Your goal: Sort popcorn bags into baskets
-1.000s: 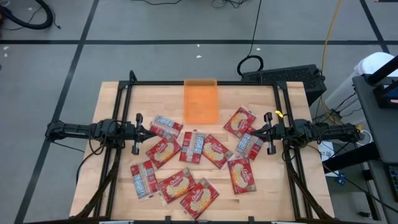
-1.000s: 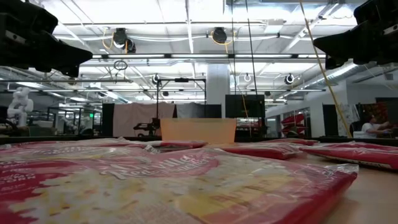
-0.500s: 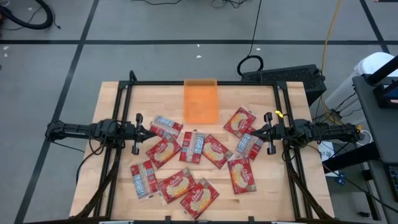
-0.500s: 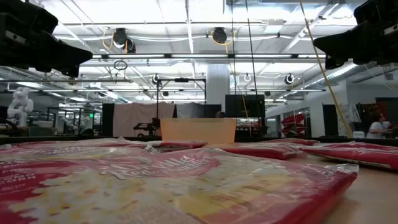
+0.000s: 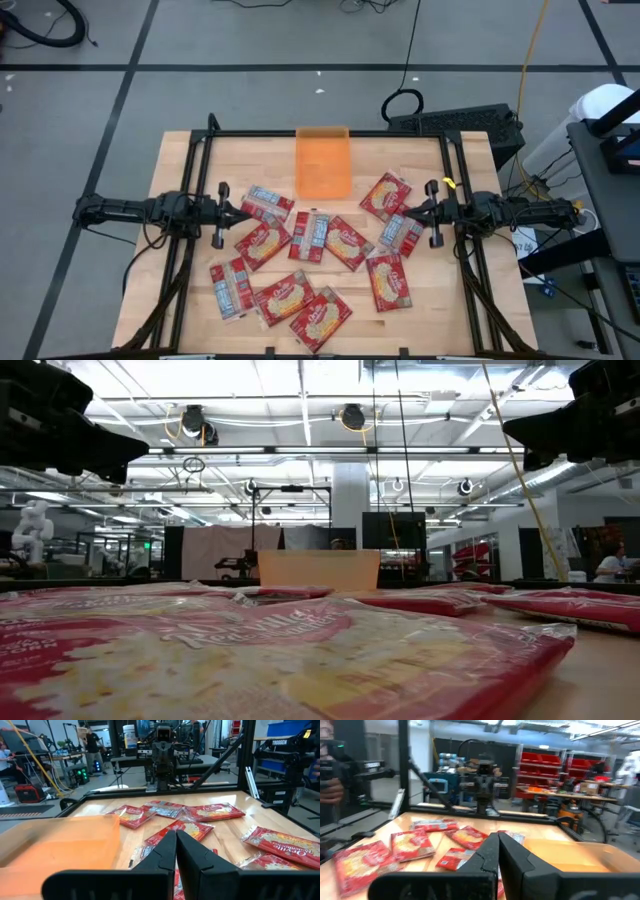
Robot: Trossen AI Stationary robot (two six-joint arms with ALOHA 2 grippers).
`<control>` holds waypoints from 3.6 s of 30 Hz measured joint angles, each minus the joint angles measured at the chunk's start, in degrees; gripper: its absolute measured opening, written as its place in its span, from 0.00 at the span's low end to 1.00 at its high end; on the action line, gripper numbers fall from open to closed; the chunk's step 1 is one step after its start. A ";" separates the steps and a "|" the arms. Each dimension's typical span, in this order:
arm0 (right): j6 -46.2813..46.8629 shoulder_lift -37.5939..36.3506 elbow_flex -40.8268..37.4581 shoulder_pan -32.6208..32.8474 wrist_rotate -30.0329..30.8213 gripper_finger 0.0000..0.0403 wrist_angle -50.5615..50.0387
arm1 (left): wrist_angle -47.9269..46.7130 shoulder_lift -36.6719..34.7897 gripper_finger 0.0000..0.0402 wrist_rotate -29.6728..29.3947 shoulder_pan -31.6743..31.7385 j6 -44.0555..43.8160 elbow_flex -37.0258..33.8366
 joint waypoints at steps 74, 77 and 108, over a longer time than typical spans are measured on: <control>13.33 2.68 0.00 0.00 0.27 0.00 -0.82 | -48.99 68.26 0.52 3.64 -7.74 -48.14 37.36; 13.31 3.94 0.00 0.00 0.25 0.00 -0.50 | -48.26 69.68 0.55 3.99 -8.26 -50.43 36.39; 23.39 24.04 0.35 -0.01 7.78 0.00 20.46 | -39.68 68.74 0.03 -3.17 -6.38 -33.62 35.77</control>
